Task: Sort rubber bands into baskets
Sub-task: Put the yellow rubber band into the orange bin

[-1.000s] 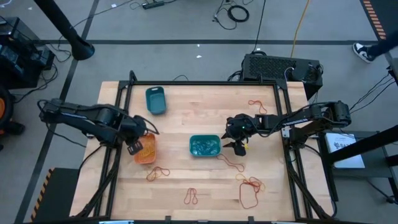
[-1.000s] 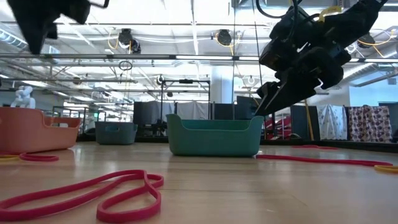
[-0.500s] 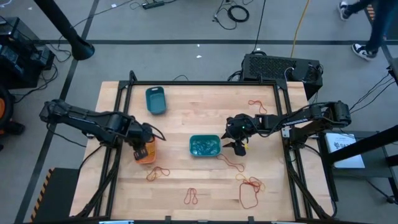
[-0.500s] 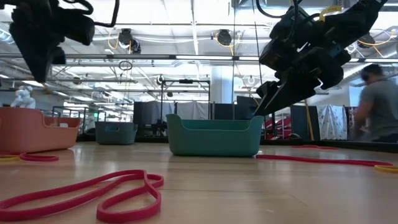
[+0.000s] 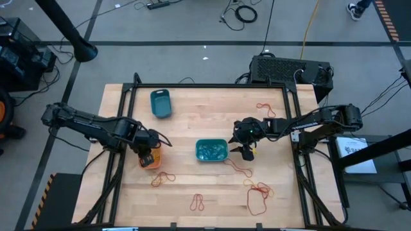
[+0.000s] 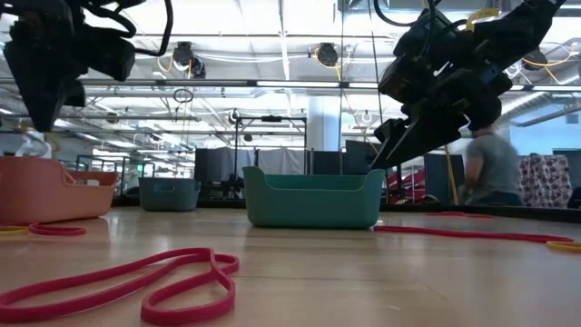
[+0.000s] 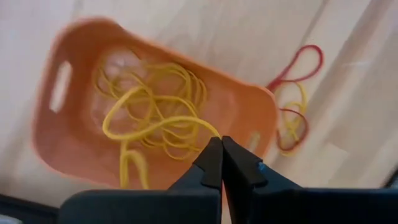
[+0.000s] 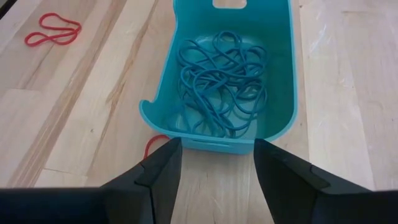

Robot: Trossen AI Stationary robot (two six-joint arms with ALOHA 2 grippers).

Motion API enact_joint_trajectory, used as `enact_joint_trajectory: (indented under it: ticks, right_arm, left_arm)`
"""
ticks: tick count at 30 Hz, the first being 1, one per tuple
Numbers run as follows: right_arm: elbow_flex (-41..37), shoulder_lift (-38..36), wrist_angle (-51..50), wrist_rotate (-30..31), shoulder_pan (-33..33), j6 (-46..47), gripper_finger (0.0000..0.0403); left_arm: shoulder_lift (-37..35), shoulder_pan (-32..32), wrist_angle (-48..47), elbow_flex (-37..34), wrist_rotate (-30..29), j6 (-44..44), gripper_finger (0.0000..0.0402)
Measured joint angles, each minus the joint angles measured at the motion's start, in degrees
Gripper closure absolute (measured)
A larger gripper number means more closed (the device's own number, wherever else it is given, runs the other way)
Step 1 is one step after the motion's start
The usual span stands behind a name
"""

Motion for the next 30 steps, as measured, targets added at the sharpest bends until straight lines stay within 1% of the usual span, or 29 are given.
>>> enact_joint_trajectory:
  ticks: [3,15,18,25,28,30]
  right_arm:
    - [0.0,0.0,0.0,0.0,0.0,-0.1,0.0209]
    - [0.0,0.0,-0.3,0.0,0.0,-0.4,0.0209]
    - [0.0,0.0,-0.9,0.0,0.0,-0.4,0.0209]
    - [0.0,0.0,-1.2,0.0,0.0,-0.4,0.0209]
    - [0.0,0.0,-1.2,0.0,0.0,-0.4,0.0209]
    - [0.0,0.0,-1.2,0.0,0.0,-0.4,0.0209]
  left_arm:
    - [0.0,0.0,0.0,0.0,1.4,-3.3,0.0395]
    - [0.0,-0.5,0.5,0.0,1.4,-3.1,0.0392]
    - [0.0,-0.5,0.5,0.0,1.4,-3.1,0.0374]
    - [0.1,-0.5,0.5,0.0,0.7,-3.1,0.0303]
    - [0.1,-0.5,0.5,0.0,0.0,-3.1,0.0286]
    - [0.1,-0.5,0.6,0.0,-1.6,-3.0,0.0282]
